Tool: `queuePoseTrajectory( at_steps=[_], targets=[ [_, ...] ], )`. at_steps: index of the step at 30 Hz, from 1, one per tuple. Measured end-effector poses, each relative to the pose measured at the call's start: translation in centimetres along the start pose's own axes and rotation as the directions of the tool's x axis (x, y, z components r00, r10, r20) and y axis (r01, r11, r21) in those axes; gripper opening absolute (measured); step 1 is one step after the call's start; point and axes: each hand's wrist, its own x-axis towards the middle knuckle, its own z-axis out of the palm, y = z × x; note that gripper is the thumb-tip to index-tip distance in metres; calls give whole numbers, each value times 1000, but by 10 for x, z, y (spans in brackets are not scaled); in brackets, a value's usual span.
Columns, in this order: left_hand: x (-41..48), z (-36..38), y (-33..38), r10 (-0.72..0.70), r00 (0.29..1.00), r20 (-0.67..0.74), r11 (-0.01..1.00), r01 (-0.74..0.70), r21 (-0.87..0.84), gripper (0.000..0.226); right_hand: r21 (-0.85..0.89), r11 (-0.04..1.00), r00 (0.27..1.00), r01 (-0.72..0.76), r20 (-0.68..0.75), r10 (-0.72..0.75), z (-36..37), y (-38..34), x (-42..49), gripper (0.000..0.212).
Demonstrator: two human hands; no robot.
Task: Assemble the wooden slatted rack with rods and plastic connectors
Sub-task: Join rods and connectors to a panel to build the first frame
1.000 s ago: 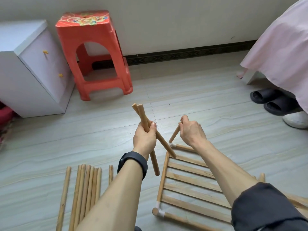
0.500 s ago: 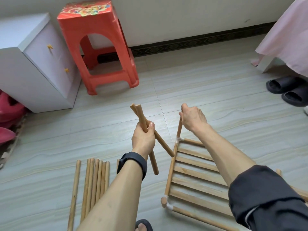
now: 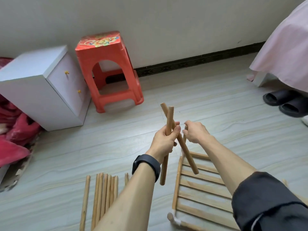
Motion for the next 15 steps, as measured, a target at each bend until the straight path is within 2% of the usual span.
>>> queuePoseTrajectory(
  at_steps=[2,3,5,7,9,12,15],
  targets=[
    [-5,5,6,-1,998,69,999,-2,43,30,157,988,999,3,38,-9,-21,5,-19,51],
    [-7,7,9,-5,996,92,999,0,53,34,289,957,999,-6,37,-5,-36,6,-30,48],
    [-11,11,14,-27,991,128,996,15,91,41,560,828,999,-34,40,14,-71,7,-54,38],
    [-14,16,20,-44,981,190,992,20,126,47,734,678,998,-33,57,-14,-105,10,-82,47],
    [-19,24,26,-54,955,291,993,20,120,43,806,592,997,3,42,-63,-126,20,-108,51],
    [-29,39,33,-70,909,410,991,17,131,32,770,627,992,118,-60,-113,-135,38,-138,45],
    [-37,53,34,-89,889,450,978,-8,208,40,763,630,989,145,-129,-71,-130,54,-156,36]
  ],
)
